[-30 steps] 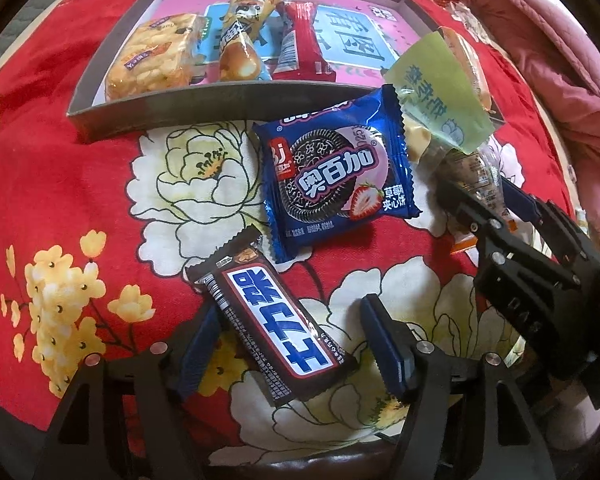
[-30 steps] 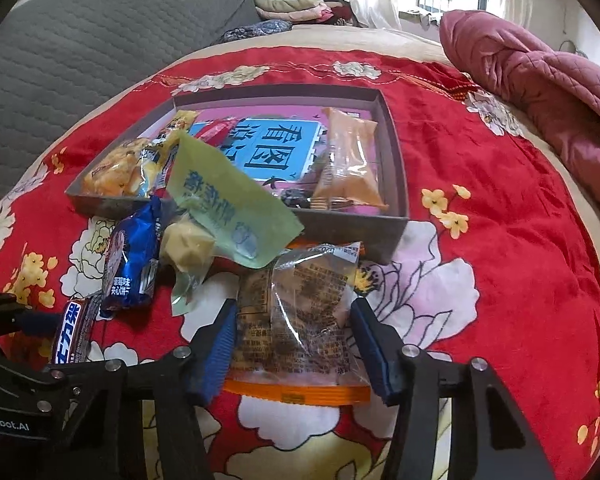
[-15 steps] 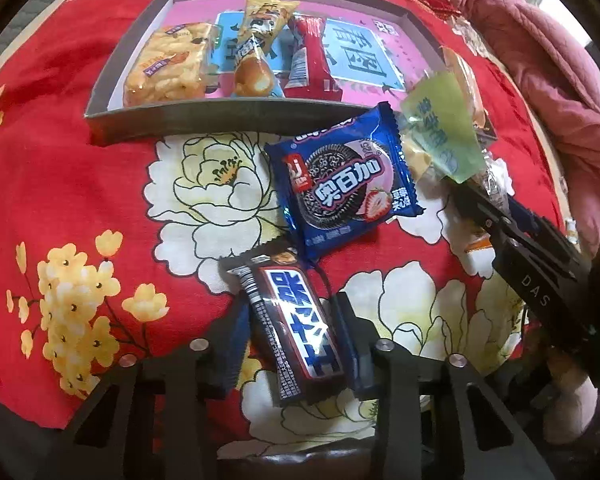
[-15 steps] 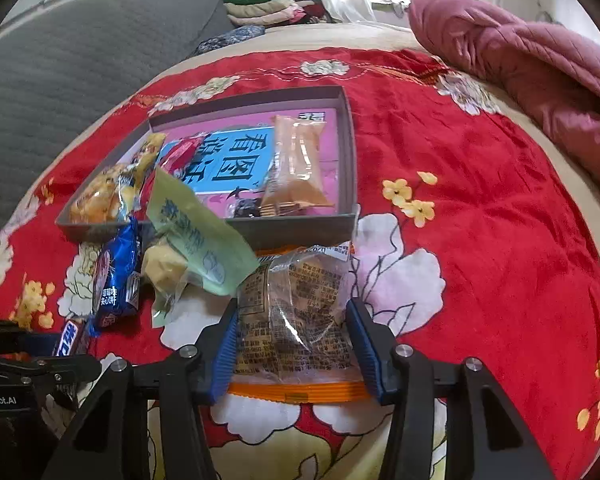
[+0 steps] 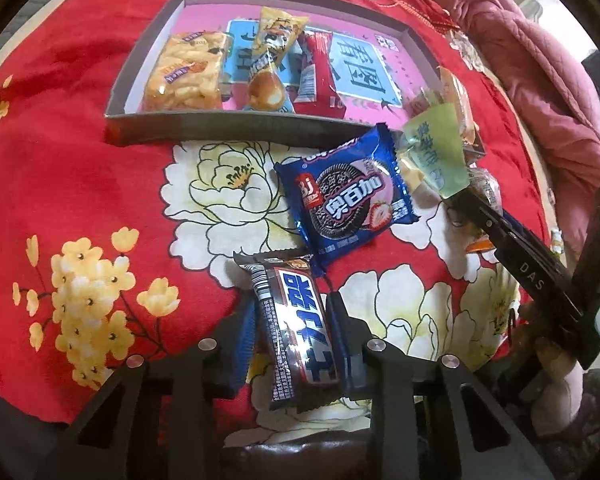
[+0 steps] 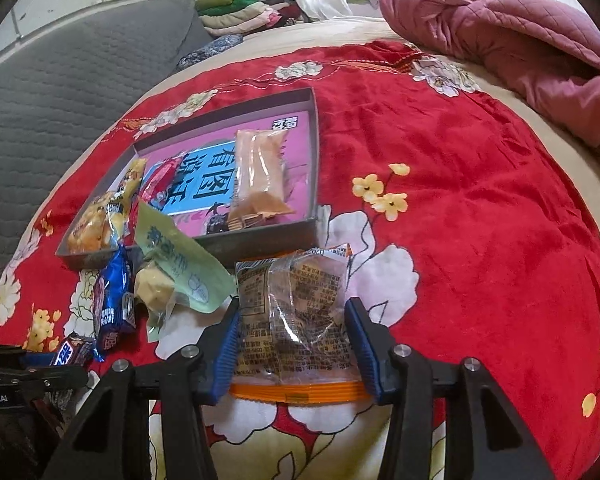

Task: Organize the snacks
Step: 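Carry the chocolate bar in the left tool while the right tool carries the cookie bag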

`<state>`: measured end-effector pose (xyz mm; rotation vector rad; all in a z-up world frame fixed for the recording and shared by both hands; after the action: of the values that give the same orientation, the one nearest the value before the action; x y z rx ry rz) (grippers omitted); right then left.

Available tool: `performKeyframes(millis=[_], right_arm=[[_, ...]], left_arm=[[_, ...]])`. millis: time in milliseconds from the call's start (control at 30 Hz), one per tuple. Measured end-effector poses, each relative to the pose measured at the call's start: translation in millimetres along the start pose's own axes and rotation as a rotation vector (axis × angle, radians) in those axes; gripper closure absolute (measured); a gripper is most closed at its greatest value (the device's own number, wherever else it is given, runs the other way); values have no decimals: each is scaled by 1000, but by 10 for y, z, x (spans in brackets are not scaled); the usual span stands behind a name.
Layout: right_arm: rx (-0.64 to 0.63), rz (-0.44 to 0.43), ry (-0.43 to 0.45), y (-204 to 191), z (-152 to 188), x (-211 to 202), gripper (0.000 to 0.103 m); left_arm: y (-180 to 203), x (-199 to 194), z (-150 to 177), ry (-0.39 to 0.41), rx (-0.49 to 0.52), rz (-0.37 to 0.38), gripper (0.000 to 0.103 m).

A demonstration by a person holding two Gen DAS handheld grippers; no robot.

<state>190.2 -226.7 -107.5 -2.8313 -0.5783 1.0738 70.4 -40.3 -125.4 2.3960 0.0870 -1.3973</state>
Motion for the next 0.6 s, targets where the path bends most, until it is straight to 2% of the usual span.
performKeyframes(millis=[400, 467, 500, 600], right_arm=[[28, -14, 34, 37, -90, -57, 58], [34, -23, 47, 36, -114, -78, 63], [36, -29, 58, 32, -136, -93, 69], [5, -38, 95, -2, -217, -146, 72]], left_arm=[[-48, -188, -132, 56, -25, -2, 68], [-60, -204, -170, 65, -30, 0, 68], [-73, -223, -194, 75, -34, 0, 68], [-72, -239, -252, 88, -33, -5, 68]])
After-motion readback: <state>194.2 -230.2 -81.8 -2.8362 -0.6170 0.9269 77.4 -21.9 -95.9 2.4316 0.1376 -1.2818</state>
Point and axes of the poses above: each gripper's, at about its wrist camera, not at the fingertips, and x roughly the way its jaws point, y to its right, z to its underside, the point moved 8 cm from there along x, roughly the way its jaws point, and after that the axes turned 15 degrees about y, right-handed, at the moved point
